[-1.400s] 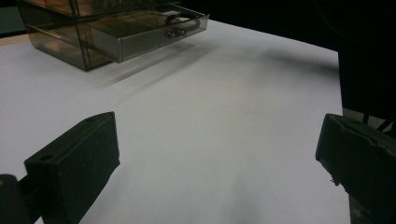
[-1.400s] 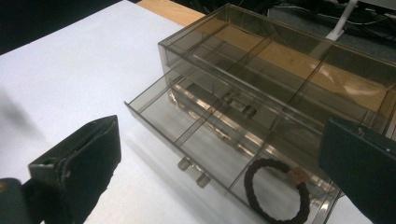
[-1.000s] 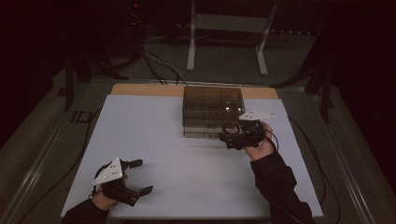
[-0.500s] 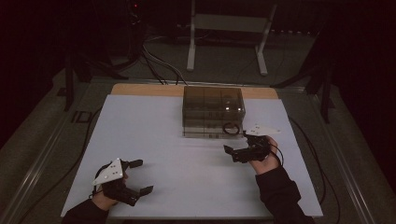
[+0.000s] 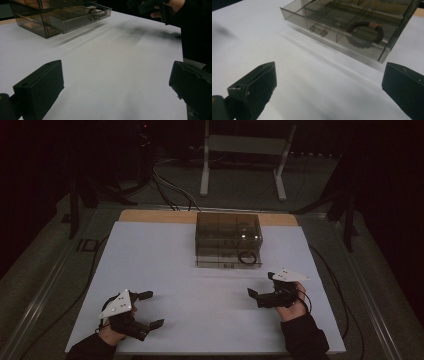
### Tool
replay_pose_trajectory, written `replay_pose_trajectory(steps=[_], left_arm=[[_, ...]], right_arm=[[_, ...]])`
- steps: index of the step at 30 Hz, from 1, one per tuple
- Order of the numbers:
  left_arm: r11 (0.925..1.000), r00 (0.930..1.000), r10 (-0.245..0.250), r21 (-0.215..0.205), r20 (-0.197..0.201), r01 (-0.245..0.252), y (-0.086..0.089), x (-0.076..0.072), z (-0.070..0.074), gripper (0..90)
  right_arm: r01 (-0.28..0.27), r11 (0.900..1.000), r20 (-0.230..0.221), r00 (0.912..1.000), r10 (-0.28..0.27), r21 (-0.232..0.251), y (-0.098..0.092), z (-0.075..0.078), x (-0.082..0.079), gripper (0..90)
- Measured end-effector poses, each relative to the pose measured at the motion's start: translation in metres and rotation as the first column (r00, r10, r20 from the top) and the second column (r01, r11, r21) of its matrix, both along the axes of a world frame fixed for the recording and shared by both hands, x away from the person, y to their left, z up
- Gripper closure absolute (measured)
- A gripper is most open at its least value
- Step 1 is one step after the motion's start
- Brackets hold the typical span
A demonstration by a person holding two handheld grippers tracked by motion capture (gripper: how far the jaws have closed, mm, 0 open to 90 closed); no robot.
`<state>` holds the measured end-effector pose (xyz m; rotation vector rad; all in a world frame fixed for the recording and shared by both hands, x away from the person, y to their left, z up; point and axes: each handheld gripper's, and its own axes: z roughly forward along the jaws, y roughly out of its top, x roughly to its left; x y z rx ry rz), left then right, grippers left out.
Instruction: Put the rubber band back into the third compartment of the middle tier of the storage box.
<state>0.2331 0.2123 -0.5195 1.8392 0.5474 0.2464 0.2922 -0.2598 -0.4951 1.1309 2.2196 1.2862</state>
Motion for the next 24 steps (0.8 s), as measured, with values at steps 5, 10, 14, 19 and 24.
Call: replay_pose_trajectory(steps=[5,10,14,19,24], left_arm=[[1.0,1.0,0.0,-0.001,0.0,0.0,0.0,0.0,0.0,0.3],[1.0,1.0,0.001,-0.002,0.0,-0.001,0.0,0.0,0.0,0.3],[1.0,1.0,0.0,0.001,0.001,0.0,0.0,0.0,0.0,0.3],[1.0,1.0,-0.005,0.007,0.003,0.005,-0.001,-0.001,0.0,0.3],[1.0,1.0,-0.003,0.002,-0.002,0.003,0.0,-0.001,-0.001,0.3]], right_arm=[[0.016,1.0,0.002,0.9999,-0.016,0.003,-0.01,-0.007,-0.01,0.0],[0.017,1.0,-0.012,0.9998,-0.017,0.002,-0.018,-0.015,-0.019,0.0],[0.027,1.0,-0.011,0.9996,-0.027,-0.006,-0.025,-0.019,-0.027,0.0],[0.055,0.998,-0.019,0.9983,-0.055,-0.008,-0.035,-0.025,-0.036,0.0],[0.084,0.996,-0.027,0.9961,-0.084,-0.013,-0.047,-0.032,-0.044,0.0]])
